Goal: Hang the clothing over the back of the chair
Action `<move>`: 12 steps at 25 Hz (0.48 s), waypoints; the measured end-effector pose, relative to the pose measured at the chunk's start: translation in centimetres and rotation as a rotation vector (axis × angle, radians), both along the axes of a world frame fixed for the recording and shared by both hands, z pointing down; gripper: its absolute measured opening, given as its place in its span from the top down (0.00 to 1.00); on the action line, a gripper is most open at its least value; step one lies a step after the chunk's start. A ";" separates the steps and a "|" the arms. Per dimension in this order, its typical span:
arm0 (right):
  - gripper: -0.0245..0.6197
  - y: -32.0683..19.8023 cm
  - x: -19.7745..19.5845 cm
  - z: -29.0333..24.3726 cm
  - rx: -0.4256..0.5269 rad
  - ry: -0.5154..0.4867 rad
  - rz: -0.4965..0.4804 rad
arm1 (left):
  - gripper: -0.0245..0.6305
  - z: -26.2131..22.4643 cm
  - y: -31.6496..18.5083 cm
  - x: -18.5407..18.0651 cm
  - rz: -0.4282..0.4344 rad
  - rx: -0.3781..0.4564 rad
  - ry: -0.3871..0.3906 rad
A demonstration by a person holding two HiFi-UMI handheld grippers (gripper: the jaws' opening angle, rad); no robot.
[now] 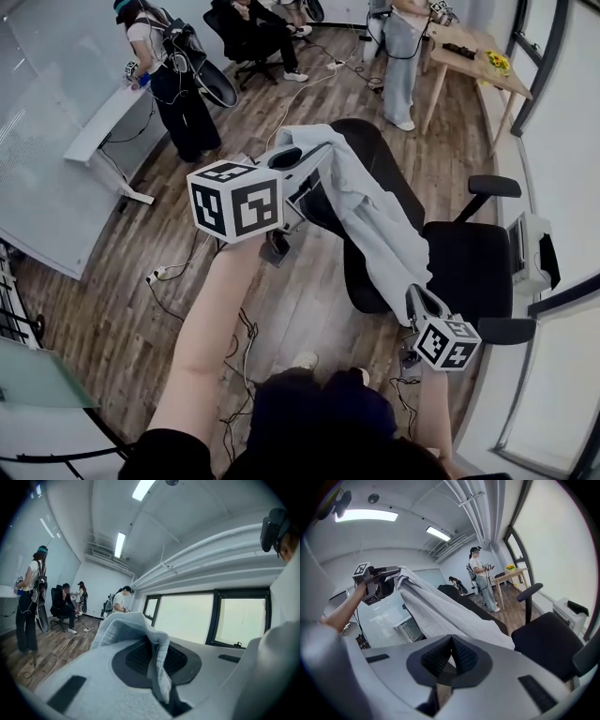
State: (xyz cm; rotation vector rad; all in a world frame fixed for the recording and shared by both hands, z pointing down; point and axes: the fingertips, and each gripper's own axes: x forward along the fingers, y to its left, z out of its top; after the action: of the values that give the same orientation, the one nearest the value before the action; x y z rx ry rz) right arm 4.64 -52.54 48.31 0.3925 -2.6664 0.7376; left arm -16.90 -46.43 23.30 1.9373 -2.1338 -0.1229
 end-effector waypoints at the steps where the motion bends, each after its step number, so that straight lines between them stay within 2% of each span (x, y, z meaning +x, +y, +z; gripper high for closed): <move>1: 0.96 0.3 -0.4 -0.3 0.003 -0.002 -0.001 | 0.93 -0.3 0.9 -0.7 -0.008 0.011 0.001; 5: 0.96 0.9 -1.6 -1.2 0.013 -0.016 0.006 | 0.93 -1.0 4.1 -3.2 -0.041 0.041 -0.001; 12: 0.96 3.0 -3.9 -2.3 0.034 -0.014 -0.010 | 0.93 -0.7 8.9 -6.9 -0.069 0.047 -0.007</move>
State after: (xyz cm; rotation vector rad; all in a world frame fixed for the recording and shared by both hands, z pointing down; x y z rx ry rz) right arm 0.72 -49.51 45.98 0.3839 -2.6950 0.6954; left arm -23.84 -37.50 22.55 1.8927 -2.2221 -0.1812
